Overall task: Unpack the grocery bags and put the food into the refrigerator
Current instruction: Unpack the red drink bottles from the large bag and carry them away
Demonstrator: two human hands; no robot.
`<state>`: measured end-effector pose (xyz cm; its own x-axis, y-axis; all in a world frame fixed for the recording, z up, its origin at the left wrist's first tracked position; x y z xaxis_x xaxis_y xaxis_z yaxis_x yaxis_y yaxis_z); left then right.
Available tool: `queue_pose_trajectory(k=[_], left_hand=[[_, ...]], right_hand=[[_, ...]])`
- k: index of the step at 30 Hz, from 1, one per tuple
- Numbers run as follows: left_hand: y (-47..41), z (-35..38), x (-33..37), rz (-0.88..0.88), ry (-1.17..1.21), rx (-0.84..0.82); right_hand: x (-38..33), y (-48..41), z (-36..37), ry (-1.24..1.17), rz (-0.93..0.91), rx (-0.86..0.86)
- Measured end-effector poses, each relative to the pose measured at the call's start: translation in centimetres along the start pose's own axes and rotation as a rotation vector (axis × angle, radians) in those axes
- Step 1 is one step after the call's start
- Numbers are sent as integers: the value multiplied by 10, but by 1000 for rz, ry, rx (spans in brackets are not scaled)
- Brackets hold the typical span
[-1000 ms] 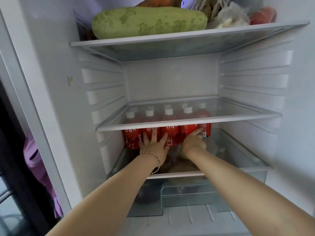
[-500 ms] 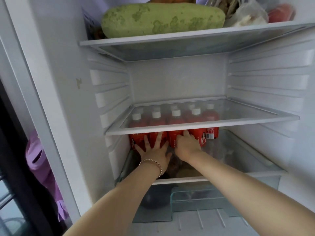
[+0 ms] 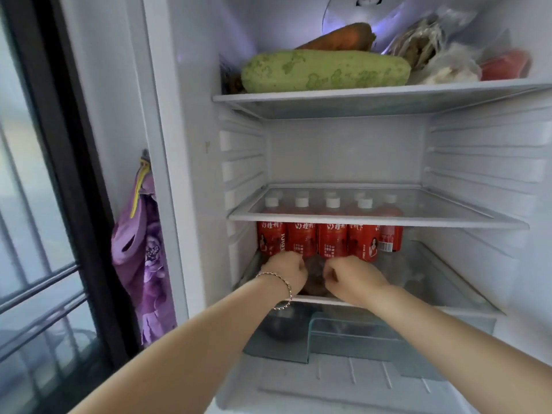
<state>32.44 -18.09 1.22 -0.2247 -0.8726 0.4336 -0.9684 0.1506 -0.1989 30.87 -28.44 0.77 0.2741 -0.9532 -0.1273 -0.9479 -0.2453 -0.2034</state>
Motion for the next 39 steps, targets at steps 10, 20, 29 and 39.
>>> queue_pose_trajectory(k=[10, 20, 29, 39], left_hand=[[220, -13, -91, -608, -153, -46], [646, -32, -138, -1342, -77, 234], [1081, -7, 38, -1912, -50, 578], [1415, 23, 355, -2380, -190, 845]], right_hand=[[-133, 104, 37, 42, -488, -247], [-367, 399, 82, 157, -1283, -417], [-473, 811, 30, 58, -1892, -299], [-455, 1256, -71, -158, -2323, -284]])
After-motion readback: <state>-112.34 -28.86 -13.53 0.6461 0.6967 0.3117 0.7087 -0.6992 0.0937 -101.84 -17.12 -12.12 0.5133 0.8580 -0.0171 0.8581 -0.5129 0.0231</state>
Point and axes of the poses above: each hand's wrist, its own y-axis away from the middle knuckle, its own z-axis out of the palm, x = y × z, the point moved 10 cm from there along -y, towards the middle knuckle, and after that the axes turned 6 degrees about y, right-handed, at the moved point
